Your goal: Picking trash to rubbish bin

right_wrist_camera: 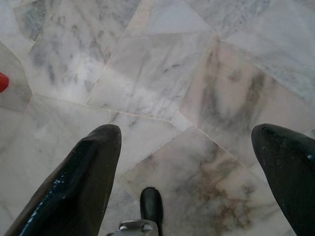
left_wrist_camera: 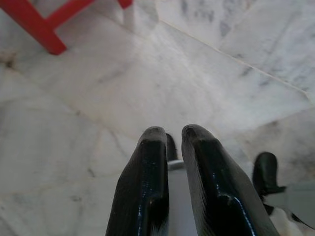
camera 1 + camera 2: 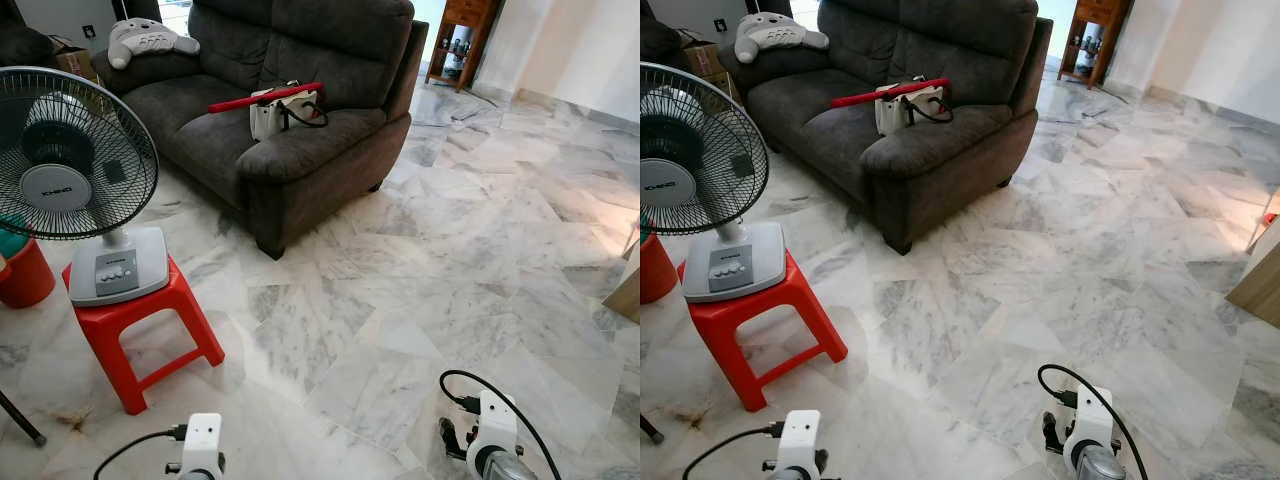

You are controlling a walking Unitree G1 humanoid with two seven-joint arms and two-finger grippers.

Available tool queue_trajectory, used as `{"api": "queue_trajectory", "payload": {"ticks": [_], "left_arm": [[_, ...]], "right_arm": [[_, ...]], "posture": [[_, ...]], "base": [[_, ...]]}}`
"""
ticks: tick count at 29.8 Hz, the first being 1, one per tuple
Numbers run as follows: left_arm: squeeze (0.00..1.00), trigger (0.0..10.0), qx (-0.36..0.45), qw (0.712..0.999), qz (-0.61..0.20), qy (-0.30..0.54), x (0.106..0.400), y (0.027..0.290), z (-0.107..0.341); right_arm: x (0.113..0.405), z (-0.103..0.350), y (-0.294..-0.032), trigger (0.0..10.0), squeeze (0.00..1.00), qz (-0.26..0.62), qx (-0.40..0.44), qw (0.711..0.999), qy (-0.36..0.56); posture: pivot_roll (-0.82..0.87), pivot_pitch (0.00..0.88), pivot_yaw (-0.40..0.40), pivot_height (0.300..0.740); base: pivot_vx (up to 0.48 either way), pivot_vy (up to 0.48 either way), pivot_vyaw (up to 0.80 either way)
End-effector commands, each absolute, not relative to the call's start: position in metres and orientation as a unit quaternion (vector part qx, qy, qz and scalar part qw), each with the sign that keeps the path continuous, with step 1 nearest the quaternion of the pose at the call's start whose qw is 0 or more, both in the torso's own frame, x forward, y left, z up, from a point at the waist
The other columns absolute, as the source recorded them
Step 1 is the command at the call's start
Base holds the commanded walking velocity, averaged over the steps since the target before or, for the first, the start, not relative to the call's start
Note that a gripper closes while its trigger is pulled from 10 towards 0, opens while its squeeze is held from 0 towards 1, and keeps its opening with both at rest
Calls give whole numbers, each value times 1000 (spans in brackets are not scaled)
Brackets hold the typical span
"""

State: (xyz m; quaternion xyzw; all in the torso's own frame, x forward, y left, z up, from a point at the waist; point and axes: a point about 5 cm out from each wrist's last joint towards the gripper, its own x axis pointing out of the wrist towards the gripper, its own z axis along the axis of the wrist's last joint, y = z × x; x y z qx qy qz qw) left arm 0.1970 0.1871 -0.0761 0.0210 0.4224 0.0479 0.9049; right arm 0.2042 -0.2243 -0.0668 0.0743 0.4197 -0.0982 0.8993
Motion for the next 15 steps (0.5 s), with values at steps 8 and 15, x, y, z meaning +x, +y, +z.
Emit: {"api": "queue_trajectory", "payload": {"ticks": [8, 15], "left_arm": [[0, 10000, 16, 902, 47, 430, 194, 181, -79], [0, 10000, 6, 894, 53, 444, 182, 177, -85]], "right_arm": [[206, -66, -223, 10000, 0, -90, 75, 903, 413], [207, -64, -224, 10000, 0, -94, 77, 906, 405]], "posture": [[-44, 0, -50, 740], [-37, 0, -59, 740]], "base": [[0, 0, 0], [0, 0, 681]]}}
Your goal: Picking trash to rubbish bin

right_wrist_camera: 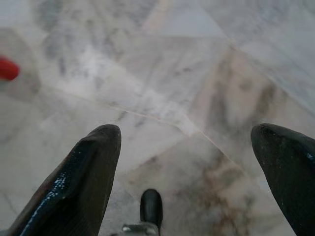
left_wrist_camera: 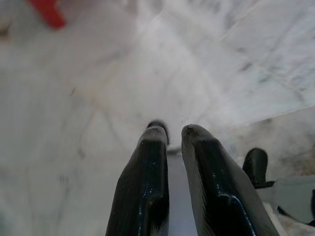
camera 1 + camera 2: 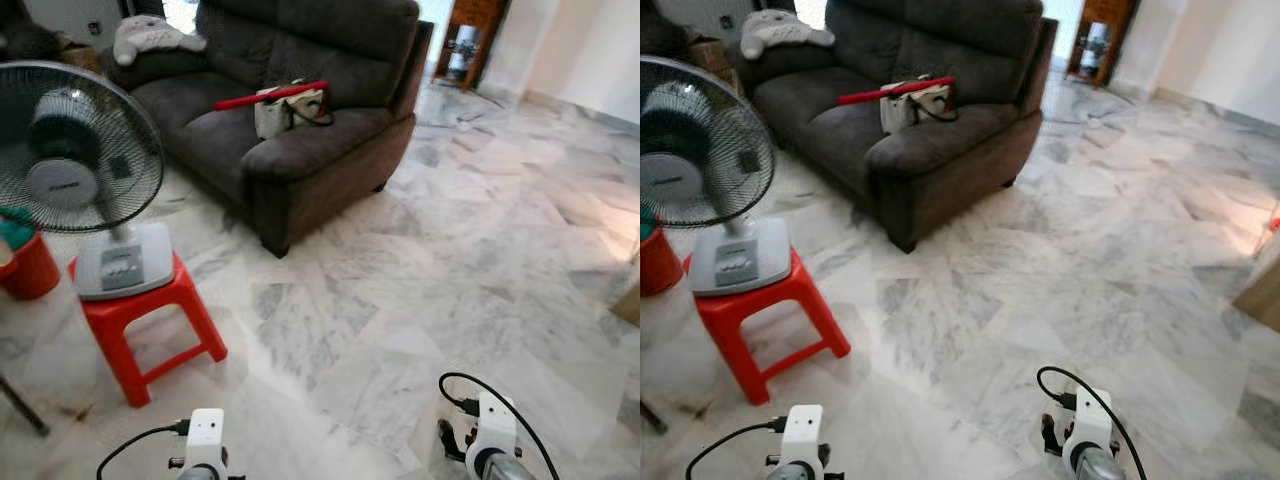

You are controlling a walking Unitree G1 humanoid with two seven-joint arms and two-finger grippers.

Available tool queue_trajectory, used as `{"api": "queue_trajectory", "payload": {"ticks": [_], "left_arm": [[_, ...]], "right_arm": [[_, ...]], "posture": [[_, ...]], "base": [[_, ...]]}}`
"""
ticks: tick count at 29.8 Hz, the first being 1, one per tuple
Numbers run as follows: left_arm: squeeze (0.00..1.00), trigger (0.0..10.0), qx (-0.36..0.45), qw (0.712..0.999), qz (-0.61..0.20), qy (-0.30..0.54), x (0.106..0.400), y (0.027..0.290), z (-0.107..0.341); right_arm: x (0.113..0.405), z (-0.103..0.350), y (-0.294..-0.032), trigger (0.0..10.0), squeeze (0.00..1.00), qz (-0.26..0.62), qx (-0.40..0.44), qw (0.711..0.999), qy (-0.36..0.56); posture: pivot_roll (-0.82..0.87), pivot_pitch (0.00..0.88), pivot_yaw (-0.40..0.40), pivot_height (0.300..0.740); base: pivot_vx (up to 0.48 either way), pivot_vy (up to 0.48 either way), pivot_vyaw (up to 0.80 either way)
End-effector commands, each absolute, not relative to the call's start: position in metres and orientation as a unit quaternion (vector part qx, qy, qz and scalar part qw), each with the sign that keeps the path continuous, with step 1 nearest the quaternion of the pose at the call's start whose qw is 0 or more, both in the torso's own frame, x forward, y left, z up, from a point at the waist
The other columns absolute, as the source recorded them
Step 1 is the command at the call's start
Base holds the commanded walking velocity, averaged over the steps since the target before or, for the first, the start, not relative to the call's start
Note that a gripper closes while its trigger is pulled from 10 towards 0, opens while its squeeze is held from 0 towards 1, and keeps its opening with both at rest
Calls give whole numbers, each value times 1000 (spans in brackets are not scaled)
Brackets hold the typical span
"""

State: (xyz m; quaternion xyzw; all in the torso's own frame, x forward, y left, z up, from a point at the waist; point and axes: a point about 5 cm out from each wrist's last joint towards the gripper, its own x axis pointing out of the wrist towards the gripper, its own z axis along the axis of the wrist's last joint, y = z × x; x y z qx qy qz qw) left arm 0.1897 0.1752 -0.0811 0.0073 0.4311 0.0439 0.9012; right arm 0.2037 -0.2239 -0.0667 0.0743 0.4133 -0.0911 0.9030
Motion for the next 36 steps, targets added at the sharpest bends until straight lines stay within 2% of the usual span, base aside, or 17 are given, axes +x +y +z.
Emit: {"api": "queue_trajectory", "payload": {"ticks": [1, 36], "left_arm": [[0, 10000, 6, 893, 54, 447, 180, 176, -86], [0, 10000, 9, 891, 44, 452, 176, 173, -88]], "right_arm": [[207, -65, -224, 10000, 0, -89, 76, 906, 408], [196, -72, -220, 10000, 0, -80, 77, 898, 426]], "posture": [[-36, 0, -60, 740], [-39, 0, -54, 740]], "base": [[0, 0, 800], [0, 0, 800]]}}
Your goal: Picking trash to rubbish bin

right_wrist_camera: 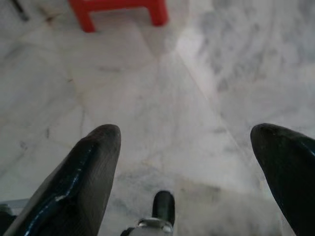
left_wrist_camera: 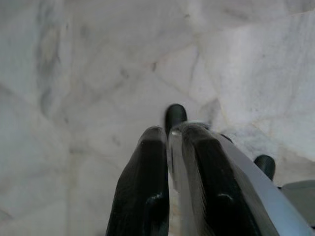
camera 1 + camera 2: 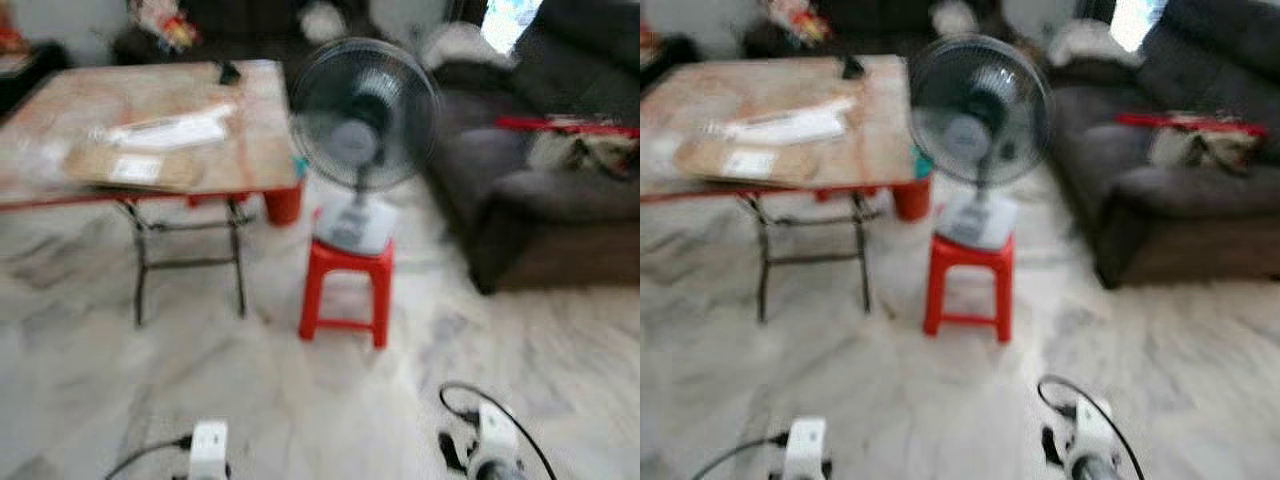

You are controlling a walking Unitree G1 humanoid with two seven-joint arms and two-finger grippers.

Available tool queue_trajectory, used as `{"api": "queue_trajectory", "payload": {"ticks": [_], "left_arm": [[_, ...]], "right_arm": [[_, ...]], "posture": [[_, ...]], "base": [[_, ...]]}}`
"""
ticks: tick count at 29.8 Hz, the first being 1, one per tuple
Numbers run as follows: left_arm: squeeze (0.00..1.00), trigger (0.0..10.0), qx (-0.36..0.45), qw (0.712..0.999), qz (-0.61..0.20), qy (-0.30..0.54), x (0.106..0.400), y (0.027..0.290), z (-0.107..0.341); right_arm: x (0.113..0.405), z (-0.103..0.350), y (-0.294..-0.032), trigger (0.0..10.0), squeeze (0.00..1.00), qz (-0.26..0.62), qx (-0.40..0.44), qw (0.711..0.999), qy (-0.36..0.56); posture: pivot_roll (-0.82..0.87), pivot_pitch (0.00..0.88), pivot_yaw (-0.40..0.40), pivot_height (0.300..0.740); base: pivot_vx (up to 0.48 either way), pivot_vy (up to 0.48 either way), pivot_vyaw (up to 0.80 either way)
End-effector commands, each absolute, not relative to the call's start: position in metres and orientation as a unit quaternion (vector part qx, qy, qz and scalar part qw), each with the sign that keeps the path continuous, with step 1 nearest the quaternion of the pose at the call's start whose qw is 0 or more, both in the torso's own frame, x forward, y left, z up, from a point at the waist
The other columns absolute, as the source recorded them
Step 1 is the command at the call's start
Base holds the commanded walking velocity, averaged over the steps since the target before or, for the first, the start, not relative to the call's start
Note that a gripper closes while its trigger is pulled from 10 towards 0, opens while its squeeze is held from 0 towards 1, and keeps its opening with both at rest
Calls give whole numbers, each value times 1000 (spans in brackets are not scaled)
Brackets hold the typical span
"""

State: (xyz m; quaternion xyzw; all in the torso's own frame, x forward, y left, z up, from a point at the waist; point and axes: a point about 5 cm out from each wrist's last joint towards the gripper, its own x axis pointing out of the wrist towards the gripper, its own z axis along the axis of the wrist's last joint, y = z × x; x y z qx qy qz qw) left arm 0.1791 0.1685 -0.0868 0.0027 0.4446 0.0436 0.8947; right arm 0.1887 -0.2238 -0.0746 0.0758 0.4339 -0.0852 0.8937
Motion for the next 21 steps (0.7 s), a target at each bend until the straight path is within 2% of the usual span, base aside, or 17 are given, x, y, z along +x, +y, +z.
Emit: {"api": "queue_trajectory", "payload": {"ticks": [1, 7, 16, 21], "left_arm": [[0, 10000, 10, 891, 43, 452, 176, 173, -88], [0, 10000, 38, 915, 36, 401, 195, 171, -77], [0, 10000, 33, 919, 52, 389, 200, 175, -73], [0, 10000, 42, 941, 33, 335, 217, 166, -62]], "right_arm": [[196, -72, -220, 10000, 0, -81, 77, 898, 426], [198, -70, -222, 10000, 0, -83, 80, 901, 419], [205, -66, -220, 10000, 0, -83, 93, 906, 405], [217, -58, -224, 10000, 0, -84, 88, 917, 380]], "posture": [[-39, 0, -54, 740], [-35, 0, -57, 740], [-28, 0, -62, 740], [-34, 0, -60, 740]], "base": [[0, 0, 800], [0, 0, 719], [0, 0, 0], [0, 0, 0]]}}
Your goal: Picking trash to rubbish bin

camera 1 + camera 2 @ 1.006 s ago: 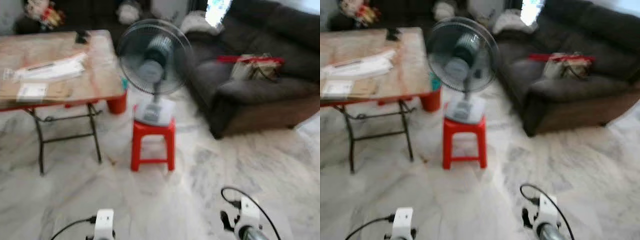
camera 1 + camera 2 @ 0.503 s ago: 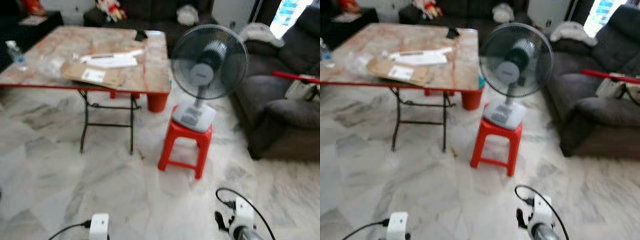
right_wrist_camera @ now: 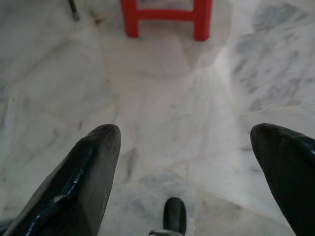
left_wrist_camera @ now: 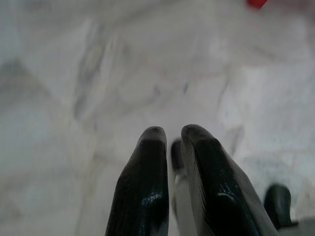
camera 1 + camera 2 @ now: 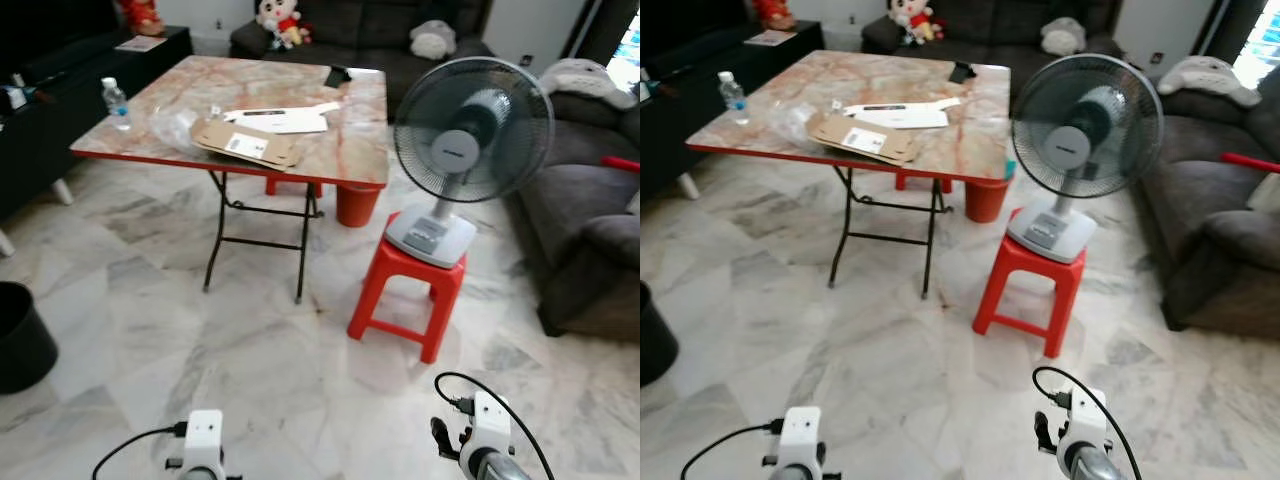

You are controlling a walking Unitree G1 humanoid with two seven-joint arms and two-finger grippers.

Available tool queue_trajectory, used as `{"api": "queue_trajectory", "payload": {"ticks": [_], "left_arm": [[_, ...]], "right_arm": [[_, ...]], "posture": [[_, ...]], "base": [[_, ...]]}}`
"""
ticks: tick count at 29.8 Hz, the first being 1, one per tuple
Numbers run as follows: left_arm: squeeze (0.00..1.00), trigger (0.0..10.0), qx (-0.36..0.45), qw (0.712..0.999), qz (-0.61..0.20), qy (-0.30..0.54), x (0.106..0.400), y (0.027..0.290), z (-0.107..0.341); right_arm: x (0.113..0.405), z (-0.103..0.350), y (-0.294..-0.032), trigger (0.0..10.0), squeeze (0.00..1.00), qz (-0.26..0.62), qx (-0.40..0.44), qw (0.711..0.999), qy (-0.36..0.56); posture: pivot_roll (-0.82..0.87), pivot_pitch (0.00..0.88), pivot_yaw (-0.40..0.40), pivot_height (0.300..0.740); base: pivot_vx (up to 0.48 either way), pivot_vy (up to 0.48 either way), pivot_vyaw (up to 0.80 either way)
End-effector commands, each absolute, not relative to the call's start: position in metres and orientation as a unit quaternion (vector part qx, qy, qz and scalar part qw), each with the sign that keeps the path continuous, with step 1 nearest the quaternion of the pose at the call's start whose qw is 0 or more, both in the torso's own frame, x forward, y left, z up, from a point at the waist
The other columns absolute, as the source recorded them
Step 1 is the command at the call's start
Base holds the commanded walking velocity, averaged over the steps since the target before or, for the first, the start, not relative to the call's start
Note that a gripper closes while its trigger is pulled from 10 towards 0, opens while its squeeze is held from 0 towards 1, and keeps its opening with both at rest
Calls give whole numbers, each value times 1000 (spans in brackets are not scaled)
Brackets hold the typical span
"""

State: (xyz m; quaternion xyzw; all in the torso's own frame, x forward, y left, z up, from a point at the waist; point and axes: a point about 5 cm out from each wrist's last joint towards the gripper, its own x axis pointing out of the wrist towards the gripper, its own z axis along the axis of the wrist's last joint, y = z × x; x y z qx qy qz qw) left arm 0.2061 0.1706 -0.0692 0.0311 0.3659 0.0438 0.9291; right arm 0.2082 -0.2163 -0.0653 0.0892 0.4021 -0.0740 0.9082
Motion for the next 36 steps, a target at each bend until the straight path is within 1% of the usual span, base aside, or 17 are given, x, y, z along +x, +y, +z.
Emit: {"api": "queue_trajectory", "payload": {"ticks": [1, 6, 7, 8, 10, 13, 15, 18, 19, 21, 22, 23, 24, 26, 28, 31, 36], "left_arm": [[0, 10000, 47, 946, 29, 319, 222, 164, -58], [0, 10000, 58, 964, 23, 259, 238, 159, -43], [0, 10000, 61, 968, 30, 242, 242, 160, -38], [0, 10000, 61, 968, 30, 242, 242, 160, -38], [0, 10000, 59, 973, 47, 219, 246, 165, -32], [0, 10000, 74, 976, 64, 194, 244, 178, -28], [0, 10000, 81, 977, 69, 187, 243, 182, -27], [0, 10000, 107, 979, 113, 133, 242, 210, -13], [0, 10000, 98, 982, 125, 99, 247, 215, -1], [0, 10000, 83, 985, 134, 65, 252, 219, 10], [0, 10000, 90, 988, 122, 29, 263, 215, 26], [0, 10000, 90, 988, 122, 29, 263, 215, 26], [0, 10000, 98, 989, 112, 6, 271, 212, 37], [0, 10000, 106, 989, 84, -53, 290, 198, 65], [0, 10000, 106, 989, 84, -53, 290, 198, 65], [0, 10000, 97, 990, 49, -91, 312, 174, 89], [0, 10000, 77, 993, 42, -72, 325, 162, 92]], "right_arm": [[222, -54, -224, 10000, 0, -82, 87, 922, 369], [244, -39, -223, 10000, 0, -64, 68, 939, 330], [252, -33, -221, 10000, 0, -54, 61, 945, 318], [252, -33, -221, 10000, 0, -54, 61, 945, 318], [266, -22, -218, 10000, 0, -38, 49, 955, 292], [280, -9, -216, 10000, 0, -32, 49, 963, 263], [283, -6, -216, 10000, 0, -30, 48, 965, 257], [292, 3, -216, 10000, 0, -26, 47, 970, 236], [294, 5, -216, 10000, 0, -24, 48, 971, 232], [296, 6, -216, 10000, 0, -22, 50, 972, 228], [300, 11, -214, 10000, 0, -18, 51, 975, 216], [300, 11, -214, 10000, 0, -18, 51, 975, 216], [302, 14, -213, 10000, 0, -15, 51, 977, 207], [312, 24, -207, 10000, 0, -2, 53, 983, 176], [312, 24, -207, 10000, 0, -2, 53, 983, 176], [329, 47, -193, 10000, 0, 20, 57, 991, 117], [345, 72, -177, 10000, 0, 43, 68, 995, 56]], "posture": [[-25, 0, -59, 740], [-17, 0, -62, 740], [-20, 0, -60, 740], [-20, 0, -60, 740], [-17, 0, -56, 740], [-5, 0, -62, 740], [-5, 0, -62, 740], [13, 0, -73, 740], [8, 0, -79, 740], [8, 0, -79, 740], [6, 0, -80, 740], [6, 0, -80, 740], [-4, 0, -74, 740], [-15, 0, -68, 740], [-15, 0, -68, 740], [-13, 0, -57, 740], [-18, 0, -59, 740]], "base": [[0, 0, 0], [0, 0, 0], [0, 0, 0], [0, 0, 0], [0, 0, 0], [0, 0, 0], [0, 0, 0], [0, 0, 0], [0, 0, 0], [0, 0, 0], [0, 0, 0], [0, 0, 0], [0, 0, 0], [307, 0, 0], [322, 0, 0], [291, 0, 0], [276, 0, 0]]}}
